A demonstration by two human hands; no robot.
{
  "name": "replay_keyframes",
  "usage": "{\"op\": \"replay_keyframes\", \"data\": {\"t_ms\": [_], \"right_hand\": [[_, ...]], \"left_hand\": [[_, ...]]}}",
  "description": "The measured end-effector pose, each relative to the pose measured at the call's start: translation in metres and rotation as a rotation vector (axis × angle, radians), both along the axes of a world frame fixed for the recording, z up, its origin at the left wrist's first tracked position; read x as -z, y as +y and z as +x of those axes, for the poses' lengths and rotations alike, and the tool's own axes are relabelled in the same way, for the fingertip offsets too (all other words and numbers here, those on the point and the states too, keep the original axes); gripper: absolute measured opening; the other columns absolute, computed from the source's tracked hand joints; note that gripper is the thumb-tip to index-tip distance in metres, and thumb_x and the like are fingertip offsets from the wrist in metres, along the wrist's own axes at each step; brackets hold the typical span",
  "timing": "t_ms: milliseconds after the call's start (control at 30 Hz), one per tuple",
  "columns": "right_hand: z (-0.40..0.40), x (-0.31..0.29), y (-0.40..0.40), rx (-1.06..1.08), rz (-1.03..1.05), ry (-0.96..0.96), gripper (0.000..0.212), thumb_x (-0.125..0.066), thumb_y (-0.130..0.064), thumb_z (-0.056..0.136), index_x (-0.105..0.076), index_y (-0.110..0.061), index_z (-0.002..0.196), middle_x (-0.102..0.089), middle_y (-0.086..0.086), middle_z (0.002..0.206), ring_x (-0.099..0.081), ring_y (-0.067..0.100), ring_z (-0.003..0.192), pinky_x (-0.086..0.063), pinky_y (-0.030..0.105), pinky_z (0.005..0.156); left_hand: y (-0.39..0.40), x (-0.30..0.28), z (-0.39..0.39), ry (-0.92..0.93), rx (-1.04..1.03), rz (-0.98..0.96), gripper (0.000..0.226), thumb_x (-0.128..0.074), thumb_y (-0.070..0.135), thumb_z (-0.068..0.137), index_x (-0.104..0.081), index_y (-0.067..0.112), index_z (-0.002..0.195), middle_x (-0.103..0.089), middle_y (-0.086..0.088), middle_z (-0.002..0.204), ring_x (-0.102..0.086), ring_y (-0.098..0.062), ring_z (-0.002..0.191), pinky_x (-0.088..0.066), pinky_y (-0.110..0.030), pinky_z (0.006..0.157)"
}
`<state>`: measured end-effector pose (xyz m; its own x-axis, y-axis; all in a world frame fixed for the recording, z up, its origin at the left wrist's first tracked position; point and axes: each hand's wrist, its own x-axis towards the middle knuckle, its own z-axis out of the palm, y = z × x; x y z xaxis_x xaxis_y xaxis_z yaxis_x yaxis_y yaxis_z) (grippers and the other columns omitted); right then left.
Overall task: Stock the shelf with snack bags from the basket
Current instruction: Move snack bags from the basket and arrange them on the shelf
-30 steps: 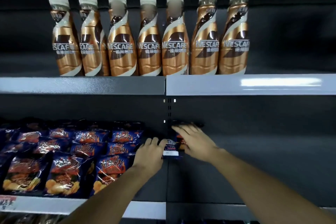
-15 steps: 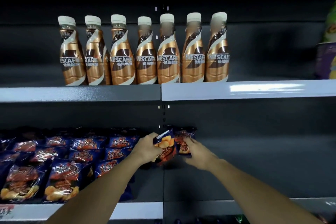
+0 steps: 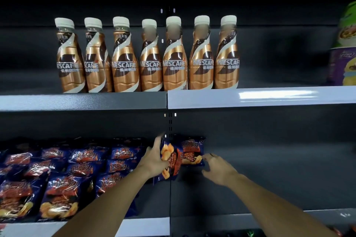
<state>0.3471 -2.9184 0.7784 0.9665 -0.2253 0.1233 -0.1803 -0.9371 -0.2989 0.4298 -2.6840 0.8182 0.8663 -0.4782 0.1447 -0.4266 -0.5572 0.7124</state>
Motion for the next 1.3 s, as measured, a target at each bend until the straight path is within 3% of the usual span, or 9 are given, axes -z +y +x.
{"op": "replay_keyframes", "data": {"t_ms": [67,167,300,467,567,733,933,1133,1300], "right_hand": [[-0.003,0.001,-0.002,0.009,0.005,0.007,0.053,-0.059,-0.033,0.092,-0.042,-0.022,0.142,-0.050,0.001,0.137,-0.050,0.021,0.123,-0.046,0.036,0.101],[-0.005,0.002,-0.007,0.022,0.038,0.018,0.052,-0.059,-0.033,0.093,-0.043,-0.021,0.141,-0.050,0.003,0.137,-0.050,0.021,0.123,-0.045,0.035,0.102],[-0.006,0.001,-0.007,0.012,0.075,0.031,0.048,-0.058,-0.036,0.094,-0.048,-0.018,0.138,-0.052,0.004,0.135,-0.051,0.020,0.120,-0.044,0.029,0.098],[0.003,-0.007,0.005,-0.108,0.600,-0.027,0.079,-0.078,-0.053,0.076,-0.041,-0.029,0.141,-0.053,-0.012,0.134,-0.049,0.006,0.124,-0.037,0.020,0.100],[0.013,-0.016,0.020,-0.182,0.679,0.010,0.088,-0.083,-0.038,0.075,-0.031,-0.032,0.145,-0.049,-0.014,0.130,-0.047,0.005,0.122,-0.037,0.016,0.098],[0.034,-0.028,0.038,-0.177,0.565,-0.058,0.066,-0.082,-0.023,0.079,-0.048,-0.020,0.135,-0.054,-0.012,0.114,-0.054,0.012,0.117,-0.044,0.013,0.086],[0.065,-0.040,0.072,-0.158,-0.035,-0.173,0.070,-0.071,-0.041,0.086,-0.036,-0.030,0.146,-0.048,-0.001,0.145,-0.044,0.023,0.134,-0.034,0.045,0.110],[0.109,-0.043,0.113,-0.186,-0.352,-0.199,0.068,-0.063,-0.033,0.091,-0.029,-0.032,0.149,-0.040,-0.001,0.150,-0.035,0.026,0.138,-0.027,0.047,0.111],[0.146,-0.032,0.120,-0.178,-0.456,-0.142,0.069,-0.061,-0.029,0.090,-0.028,-0.029,0.150,-0.037,-0.001,0.151,-0.032,0.024,0.139,-0.024,0.043,0.111]], "left_hand": [[-0.004,0.003,-0.001,-0.002,-0.007,-0.001,0.080,-0.066,0.009,0.076,-0.029,0.059,0.126,-0.050,-0.008,0.109,-0.061,-0.020,0.077,-0.055,-0.032,0.064],[-0.007,0.009,-0.002,0.024,-0.061,-0.040,0.055,-0.072,0.019,0.066,-0.040,0.041,0.105,-0.060,-0.007,0.098,-0.063,-0.021,0.085,-0.056,-0.042,0.077],[-0.012,0.015,-0.006,0.076,-0.085,-0.102,0.052,-0.083,0.019,0.066,-0.046,0.020,0.103,-0.067,-0.005,0.088,-0.066,-0.018,0.082,-0.056,-0.038,0.072],[-0.009,0.024,-0.012,0.186,-0.126,-0.240,0.049,-0.085,0.011,0.060,-0.053,0.016,0.096,-0.066,-0.007,0.091,-0.065,-0.021,0.084,-0.055,-0.038,0.069],[-0.005,0.031,-0.017,0.225,-0.133,-0.292,0.050,-0.088,0.014,0.059,-0.055,0.016,0.096,-0.067,-0.008,0.096,-0.065,-0.021,0.087,-0.054,-0.033,0.067],[0.011,0.030,-0.019,-0.003,-0.095,-0.079,0.062,-0.085,0.025,0.066,-0.050,0.020,0.118,-0.059,0.004,0.110,-0.057,-0.014,0.103,-0.049,-0.028,0.087],[0.023,0.043,-0.054,-0.441,-0.193,0.315,0.063,-0.058,0.035,0.089,-0.029,0.018,0.142,-0.033,-0.003,0.143,-0.034,-0.023,0.132,-0.035,-0.035,0.108],[0.030,0.054,-0.062,-0.382,-0.025,0.619,0.054,-0.056,0.030,0.091,-0.038,0.010,0.137,-0.034,-0.012,0.139,-0.035,-0.033,0.128,-0.036,-0.044,0.104],[0.029,0.055,-0.041,-0.315,-0.006,0.655,0.050,-0.053,0.024,0.091,-0.040,0.006,0.135,-0.037,-0.017,0.136,-0.036,-0.038,0.126,-0.036,-0.048,0.101]]}}
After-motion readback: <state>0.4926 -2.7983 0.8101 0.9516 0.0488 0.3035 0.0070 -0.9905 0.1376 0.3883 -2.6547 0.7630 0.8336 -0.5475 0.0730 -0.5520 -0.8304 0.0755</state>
